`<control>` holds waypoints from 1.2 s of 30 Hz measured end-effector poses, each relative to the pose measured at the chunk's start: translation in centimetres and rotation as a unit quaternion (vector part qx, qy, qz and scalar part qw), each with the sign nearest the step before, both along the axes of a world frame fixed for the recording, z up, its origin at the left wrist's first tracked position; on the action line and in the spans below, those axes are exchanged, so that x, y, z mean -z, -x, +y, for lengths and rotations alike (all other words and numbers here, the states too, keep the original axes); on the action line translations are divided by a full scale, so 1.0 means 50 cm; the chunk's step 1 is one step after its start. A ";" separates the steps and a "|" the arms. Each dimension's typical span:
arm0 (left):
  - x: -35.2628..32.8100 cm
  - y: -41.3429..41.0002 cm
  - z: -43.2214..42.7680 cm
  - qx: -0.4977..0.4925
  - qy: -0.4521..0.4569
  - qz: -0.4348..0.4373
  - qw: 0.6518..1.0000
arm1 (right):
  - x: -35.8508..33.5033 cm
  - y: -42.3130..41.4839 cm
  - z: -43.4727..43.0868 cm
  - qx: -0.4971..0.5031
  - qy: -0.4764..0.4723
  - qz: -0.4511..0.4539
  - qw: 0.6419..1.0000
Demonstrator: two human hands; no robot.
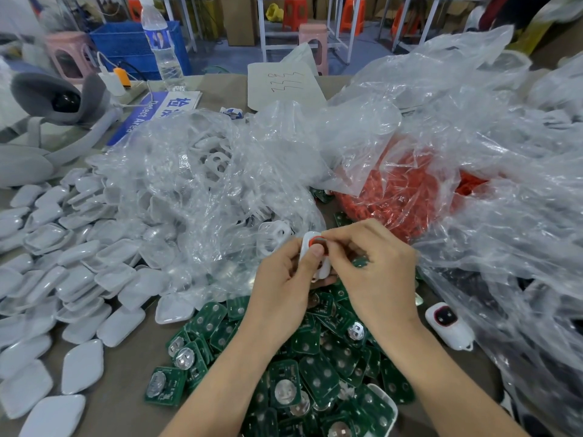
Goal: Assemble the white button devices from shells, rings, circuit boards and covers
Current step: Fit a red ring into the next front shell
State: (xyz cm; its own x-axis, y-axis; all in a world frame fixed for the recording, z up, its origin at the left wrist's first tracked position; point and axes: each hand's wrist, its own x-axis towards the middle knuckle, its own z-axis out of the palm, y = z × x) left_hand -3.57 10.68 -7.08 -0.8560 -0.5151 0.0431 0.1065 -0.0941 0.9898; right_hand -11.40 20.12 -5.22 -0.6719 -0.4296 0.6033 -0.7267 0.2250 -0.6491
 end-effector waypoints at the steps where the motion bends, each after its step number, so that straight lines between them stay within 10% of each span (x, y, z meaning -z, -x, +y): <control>1: -0.001 0.000 -0.002 -0.003 -0.001 0.004 1.000 | -0.001 0.000 0.001 -0.010 0.004 -0.007 1.000; 12: -0.013 -0.009 -0.017 0.013 -0.053 0.017 0.998 | -0.018 0.018 0.007 -0.172 0.154 -0.362 0.903; 23: -0.019 -0.012 -0.016 0.027 -0.057 0.013 0.998 | -0.013 0.017 0.008 -0.096 0.050 -0.131 0.985; 36: -0.026 -0.018 -0.016 0.032 -0.052 0.015 0.998 | -0.012 0.015 0.006 -0.053 0.018 0.017 0.998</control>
State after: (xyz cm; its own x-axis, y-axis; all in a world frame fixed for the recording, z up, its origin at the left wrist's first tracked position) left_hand -2.69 9.88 -5.80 -0.8866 -0.4621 0.0176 0.1255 -0.2038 0.9709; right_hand -12.15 20.42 -4.62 -0.6019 -0.4749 0.6421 -0.7674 0.1214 -0.6296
